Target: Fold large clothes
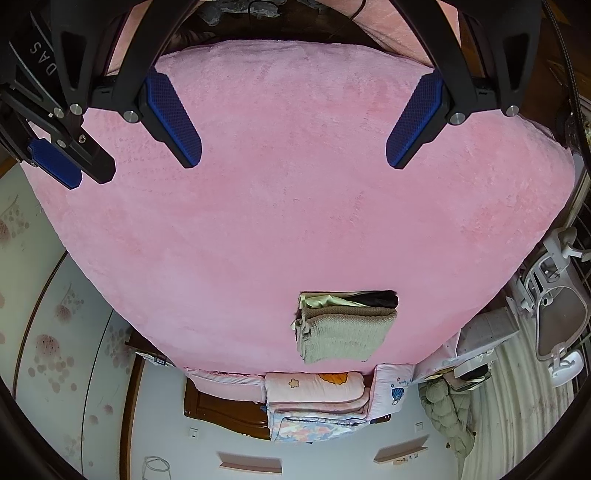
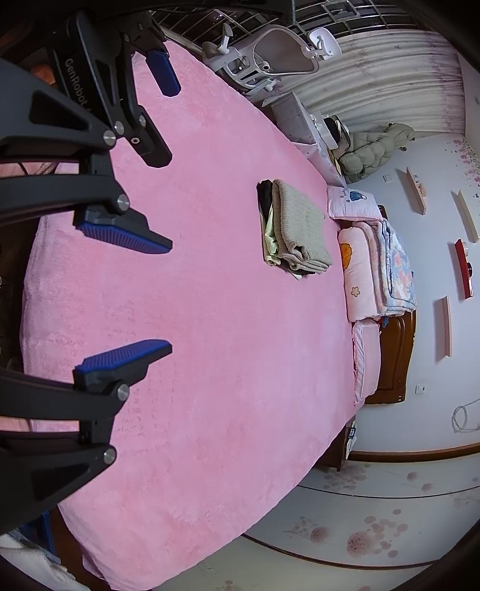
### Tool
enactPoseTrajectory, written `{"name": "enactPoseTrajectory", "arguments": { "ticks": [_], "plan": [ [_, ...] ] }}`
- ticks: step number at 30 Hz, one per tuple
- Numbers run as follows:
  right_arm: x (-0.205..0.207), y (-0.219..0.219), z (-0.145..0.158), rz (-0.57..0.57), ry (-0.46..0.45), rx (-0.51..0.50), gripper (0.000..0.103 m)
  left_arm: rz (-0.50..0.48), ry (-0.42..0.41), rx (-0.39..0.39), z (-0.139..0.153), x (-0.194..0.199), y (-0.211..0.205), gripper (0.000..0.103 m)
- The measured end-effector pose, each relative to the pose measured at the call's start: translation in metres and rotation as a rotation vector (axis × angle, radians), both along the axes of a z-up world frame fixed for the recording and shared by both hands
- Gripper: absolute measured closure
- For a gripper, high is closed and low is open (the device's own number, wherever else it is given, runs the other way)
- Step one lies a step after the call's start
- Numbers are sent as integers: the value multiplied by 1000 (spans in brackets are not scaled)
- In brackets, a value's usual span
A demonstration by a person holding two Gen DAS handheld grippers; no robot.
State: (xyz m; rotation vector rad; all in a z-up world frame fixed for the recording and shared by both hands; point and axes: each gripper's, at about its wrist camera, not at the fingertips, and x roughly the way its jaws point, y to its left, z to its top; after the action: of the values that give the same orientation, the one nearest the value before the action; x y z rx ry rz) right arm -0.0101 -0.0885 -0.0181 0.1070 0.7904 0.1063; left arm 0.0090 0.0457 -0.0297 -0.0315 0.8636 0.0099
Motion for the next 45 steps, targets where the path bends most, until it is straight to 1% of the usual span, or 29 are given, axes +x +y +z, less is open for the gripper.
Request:
{"name": "enactPoseTrajectory", "arguments": {
  "ticks": [8, 45],
  "plan": [
    [0, -3, 7, -6, 0, 3, 54, -3, -1, 11, 0, -1, -6, 3],
    [1, -9, 8, -11, 1, 11, 54, -14, 1, -3, 1, 3, 1, 3]
  ]
}}
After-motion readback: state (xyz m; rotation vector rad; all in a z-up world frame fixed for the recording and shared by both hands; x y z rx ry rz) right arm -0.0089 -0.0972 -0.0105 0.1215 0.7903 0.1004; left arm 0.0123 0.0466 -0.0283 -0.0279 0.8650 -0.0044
